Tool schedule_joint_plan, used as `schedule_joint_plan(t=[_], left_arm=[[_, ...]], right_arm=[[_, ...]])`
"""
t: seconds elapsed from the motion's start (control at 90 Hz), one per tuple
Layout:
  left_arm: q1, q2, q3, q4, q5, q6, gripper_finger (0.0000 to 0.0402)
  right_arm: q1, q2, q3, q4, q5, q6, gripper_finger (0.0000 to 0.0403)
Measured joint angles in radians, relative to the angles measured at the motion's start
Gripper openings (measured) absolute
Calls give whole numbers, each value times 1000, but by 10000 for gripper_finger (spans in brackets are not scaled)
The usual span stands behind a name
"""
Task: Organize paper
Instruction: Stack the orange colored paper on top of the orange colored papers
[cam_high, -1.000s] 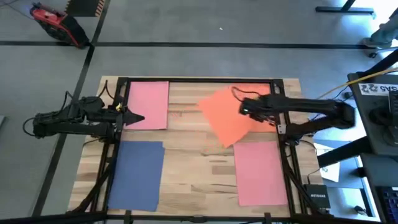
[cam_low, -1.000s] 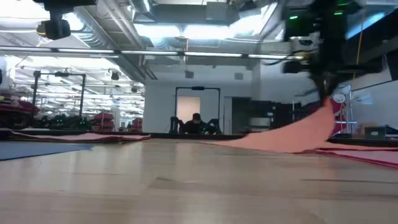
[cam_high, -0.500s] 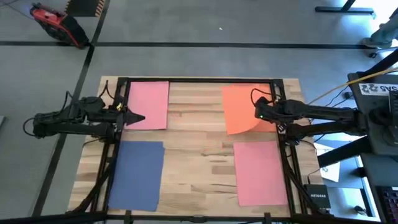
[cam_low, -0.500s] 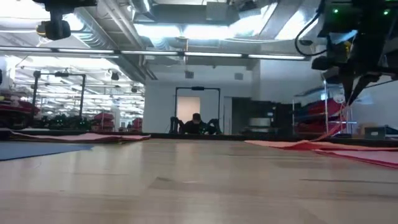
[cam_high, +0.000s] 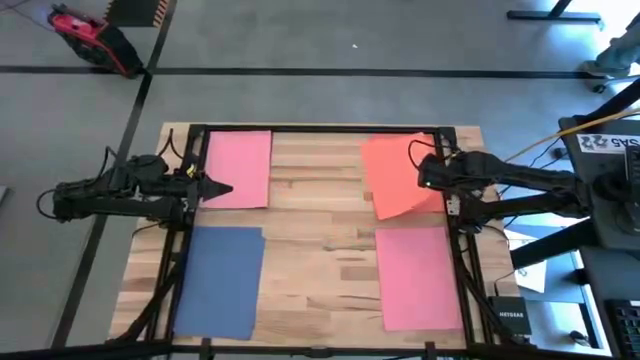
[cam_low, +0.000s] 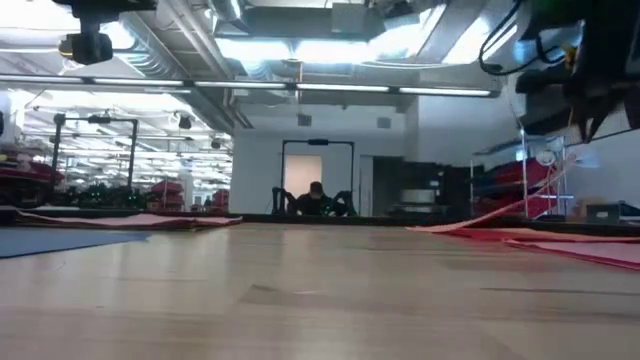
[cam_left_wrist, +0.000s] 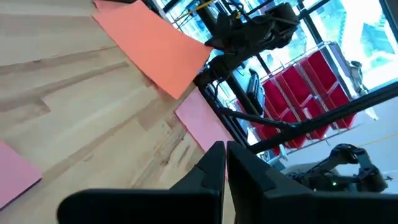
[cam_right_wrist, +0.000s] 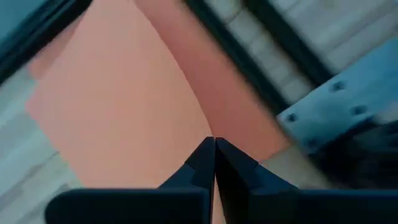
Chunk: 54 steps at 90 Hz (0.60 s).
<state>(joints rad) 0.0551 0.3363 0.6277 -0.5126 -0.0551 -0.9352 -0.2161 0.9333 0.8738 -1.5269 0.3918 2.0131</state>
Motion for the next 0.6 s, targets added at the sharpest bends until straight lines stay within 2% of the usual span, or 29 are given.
schedule_joint_plan(t=[0.156, 0.422, 0.6], left_arm=[[0, 0, 0, -1, 0, 0, 0], [0, 0, 0, 0, -4, 0, 0], [0, 0, 0, 0, -5, 0, 0]], right_arm=[[0, -3, 6, -41, -18, 5, 0], [0, 21, -30, -41, -17, 111, 0], [0, 60, -34, -27, 43, 218, 0]])
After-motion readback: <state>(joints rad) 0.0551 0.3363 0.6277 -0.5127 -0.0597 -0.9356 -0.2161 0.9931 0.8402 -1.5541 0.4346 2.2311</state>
